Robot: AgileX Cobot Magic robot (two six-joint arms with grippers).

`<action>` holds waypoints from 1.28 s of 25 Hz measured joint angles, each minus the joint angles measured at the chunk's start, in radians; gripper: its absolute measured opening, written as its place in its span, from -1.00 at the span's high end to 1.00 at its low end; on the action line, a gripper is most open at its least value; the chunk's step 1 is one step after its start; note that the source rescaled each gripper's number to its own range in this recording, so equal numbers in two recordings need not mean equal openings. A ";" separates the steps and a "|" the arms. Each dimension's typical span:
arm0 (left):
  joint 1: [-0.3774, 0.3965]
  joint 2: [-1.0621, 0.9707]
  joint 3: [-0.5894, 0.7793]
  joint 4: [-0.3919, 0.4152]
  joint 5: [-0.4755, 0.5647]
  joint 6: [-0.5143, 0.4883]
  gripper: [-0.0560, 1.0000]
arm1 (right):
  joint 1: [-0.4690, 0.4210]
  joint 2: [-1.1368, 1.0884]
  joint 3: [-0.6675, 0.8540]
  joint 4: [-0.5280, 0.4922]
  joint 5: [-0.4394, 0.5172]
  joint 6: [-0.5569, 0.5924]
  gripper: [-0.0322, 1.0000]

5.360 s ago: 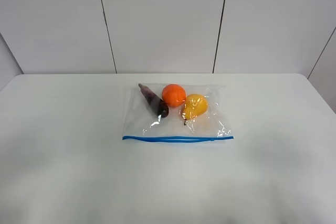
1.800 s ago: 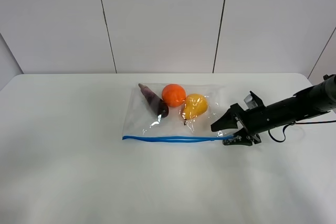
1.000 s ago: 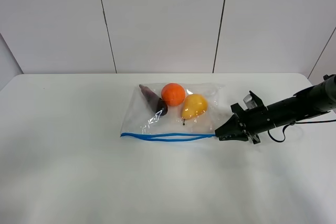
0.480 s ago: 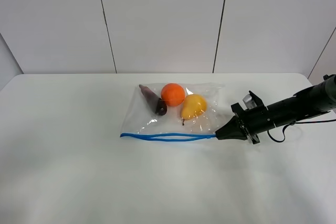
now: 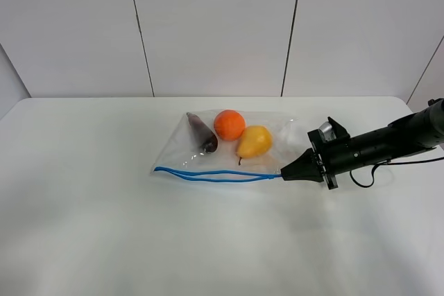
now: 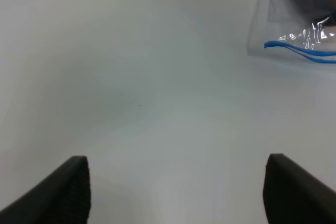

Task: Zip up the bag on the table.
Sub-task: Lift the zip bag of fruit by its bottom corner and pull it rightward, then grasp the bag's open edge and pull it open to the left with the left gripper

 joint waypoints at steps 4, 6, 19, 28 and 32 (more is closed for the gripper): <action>0.000 0.000 0.000 0.000 0.000 0.000 -0.71 | 0.000 0.000 0.000 0.013 0.007 0.000 0.94; 0.000 0.000 0.000 0.000 0.000 0.000 -0.71 | 0.000 -0.005 0.000 0.019 0.009 0.001 0.94; 0.000 0.000 0.000 0.000 0.000 0.000 -0.71 | 0.000 -0.247 0.001 0.004 0.010 0.109 0.94; 0.000 0.087 -0.041 -0.071 -0.055 -0.007 -0.71 | 0.000 -0.256 0.001 -0.032 0.011 0.120 0.94; 0.000 0.305 -0.128 -0.210 -0.169 0.096 -0.71 | 0.000 -0.256 0.001 -0.032 0.011 0.131 0.94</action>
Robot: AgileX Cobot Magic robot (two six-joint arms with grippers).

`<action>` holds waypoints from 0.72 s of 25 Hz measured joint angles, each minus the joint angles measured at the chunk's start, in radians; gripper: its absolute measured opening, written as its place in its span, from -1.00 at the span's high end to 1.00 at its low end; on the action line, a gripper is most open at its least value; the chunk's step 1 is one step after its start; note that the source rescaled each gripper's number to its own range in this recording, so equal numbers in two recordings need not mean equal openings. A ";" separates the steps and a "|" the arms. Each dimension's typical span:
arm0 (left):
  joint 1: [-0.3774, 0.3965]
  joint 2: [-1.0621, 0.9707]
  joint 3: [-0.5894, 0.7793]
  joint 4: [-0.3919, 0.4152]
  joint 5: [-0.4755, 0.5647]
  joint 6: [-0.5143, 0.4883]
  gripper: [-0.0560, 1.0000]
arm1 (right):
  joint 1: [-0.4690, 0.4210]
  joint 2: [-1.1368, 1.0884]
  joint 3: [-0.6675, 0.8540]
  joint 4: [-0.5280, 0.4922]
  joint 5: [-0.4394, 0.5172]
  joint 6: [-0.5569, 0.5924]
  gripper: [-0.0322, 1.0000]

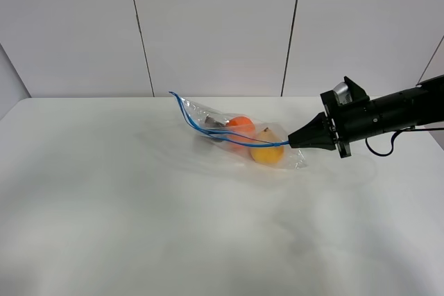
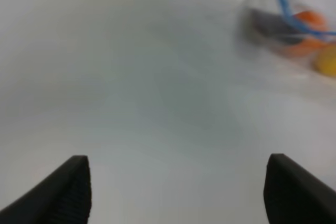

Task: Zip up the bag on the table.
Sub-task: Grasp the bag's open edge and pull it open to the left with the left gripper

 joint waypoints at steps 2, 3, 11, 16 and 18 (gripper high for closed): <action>0.000 0.136 -0.054 -0.096 -0.050 0.124 -0.71 | 0.000 0.000 0.000 0.000 0.000 0.001 0.94; 0.000 0.206 -0.085 -0.174 -0.075 0.193 -0.71 | 0.000 0.000 0.000 0.000 0.000 0.001 0.94; -0.008 0.723 -0.252 -0.716 -0.153 0.739 -0.71 | 0.000 0.000 0.000 0.000 -0.002 0.004 0.94; -0.163 0.945 -0.311 -0.885 -0.231 0.954 -0.71 | 0.000 0.000 0.000 0.000 -0.004 0.012 0.94; -0.267 1.010 -0.333 -0.882 -0.305 0.979 -0.71 | 0.000 0.000 0.000 0.000 -0.006 0.018 0.94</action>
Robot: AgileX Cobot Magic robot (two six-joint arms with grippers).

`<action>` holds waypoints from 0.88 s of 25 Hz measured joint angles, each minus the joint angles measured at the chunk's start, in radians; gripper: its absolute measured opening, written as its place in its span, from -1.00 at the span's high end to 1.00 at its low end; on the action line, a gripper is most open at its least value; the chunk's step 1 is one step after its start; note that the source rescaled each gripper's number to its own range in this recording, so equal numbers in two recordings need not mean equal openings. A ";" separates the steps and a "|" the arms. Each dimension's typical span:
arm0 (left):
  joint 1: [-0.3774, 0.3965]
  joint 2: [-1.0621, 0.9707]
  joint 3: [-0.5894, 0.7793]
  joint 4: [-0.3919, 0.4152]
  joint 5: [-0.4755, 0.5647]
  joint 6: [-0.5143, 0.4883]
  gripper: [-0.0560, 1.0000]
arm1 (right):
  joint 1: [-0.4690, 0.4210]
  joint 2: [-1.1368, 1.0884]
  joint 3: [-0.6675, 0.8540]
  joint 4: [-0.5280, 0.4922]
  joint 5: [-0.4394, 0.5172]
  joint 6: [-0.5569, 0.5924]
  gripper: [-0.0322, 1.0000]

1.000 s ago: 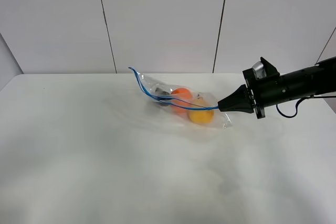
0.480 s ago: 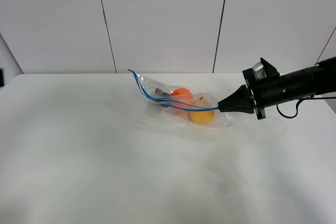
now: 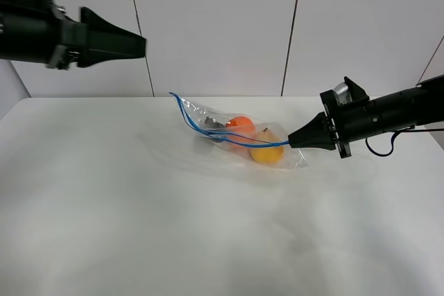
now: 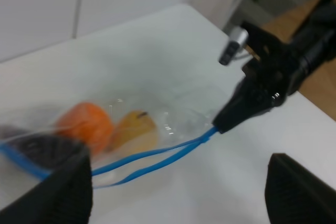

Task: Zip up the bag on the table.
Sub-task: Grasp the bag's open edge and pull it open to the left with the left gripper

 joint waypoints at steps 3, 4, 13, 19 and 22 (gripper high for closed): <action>-0.165 0.094 -0.016 0.047 -0.116 0.034 -0.71 | 0.000 0.000 0.000 0.000 -0.005 0.009 0.94; -0.215 0.119 -0.018 0.060 -0.158 0.043 -0.71 | 0.000 0.000 0.000 0.000 -0.008 0.012 0.94; -0.484 0.352 -0.020 0.077 -0.560 0.440 -0.71 | 0.000 0.000 0.000 0.000 -0.020 0.033 0.94; -0.607 0.500 -0.020 0.077 -0.794 0.620 -0.71 | 0.000 0.000 0.000 0.000 -0.021 0.066 0.94; -0.647 0.560 -0.020 0.096 -0.875 0.631 -0.71 | 0.000 0.000 0.000 0.002 -0.021 0.075 0.94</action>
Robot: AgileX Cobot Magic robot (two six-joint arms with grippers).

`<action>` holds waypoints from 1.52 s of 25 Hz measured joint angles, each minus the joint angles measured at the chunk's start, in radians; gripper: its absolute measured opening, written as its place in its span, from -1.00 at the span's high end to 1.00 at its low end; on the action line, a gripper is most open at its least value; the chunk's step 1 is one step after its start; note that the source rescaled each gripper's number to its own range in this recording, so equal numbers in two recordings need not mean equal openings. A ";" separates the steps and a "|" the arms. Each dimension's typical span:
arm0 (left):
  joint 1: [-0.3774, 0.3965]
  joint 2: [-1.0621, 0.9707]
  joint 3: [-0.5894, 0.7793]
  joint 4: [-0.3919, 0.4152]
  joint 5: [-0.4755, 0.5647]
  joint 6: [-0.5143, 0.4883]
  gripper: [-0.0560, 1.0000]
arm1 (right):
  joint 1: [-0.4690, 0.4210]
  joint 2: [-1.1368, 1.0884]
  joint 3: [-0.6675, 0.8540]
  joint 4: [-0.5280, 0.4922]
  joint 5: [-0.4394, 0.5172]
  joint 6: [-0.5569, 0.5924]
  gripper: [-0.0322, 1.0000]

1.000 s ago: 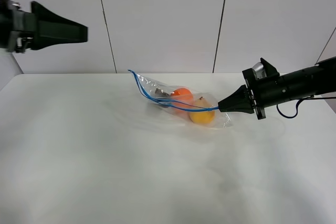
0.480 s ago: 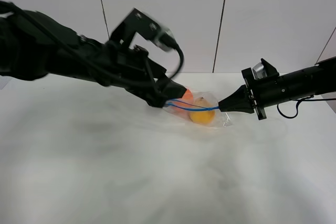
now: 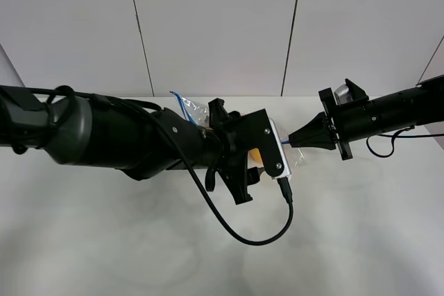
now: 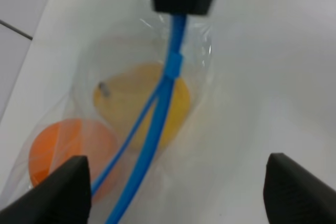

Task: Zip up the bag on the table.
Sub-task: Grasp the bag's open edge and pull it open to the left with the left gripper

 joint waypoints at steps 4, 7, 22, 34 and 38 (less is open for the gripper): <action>-0.041 0.027 -0.022 0.006 -0.100 -0.052 -0.71 | 0.000 0.000 0.000 0.006 0.000 0.029 0.94; -0.044 0.027 -0.058 0.007 -0.115 -0.112 -0.71 | 0.000 0.000 0.000 0.006 -0.001 0.043 0.94; -0.044 0.067 -0.095 0.159 -0.156 -0.237 -0.71 | 0.000 0.000 0.000 0.051 -0.018 0.062 0.94; -0.044 0.149 -0.096 0.509 -0.285 -0.586 -0.64 | 0.000 0.000 0.000 0.061 -0.023 0.064 0.94; -0.044 0.191 -0.096 0.555 -0.297 -0.609 -0.60 | 0.000 0.000 0.000 0.065 -0.025 0.065 0.94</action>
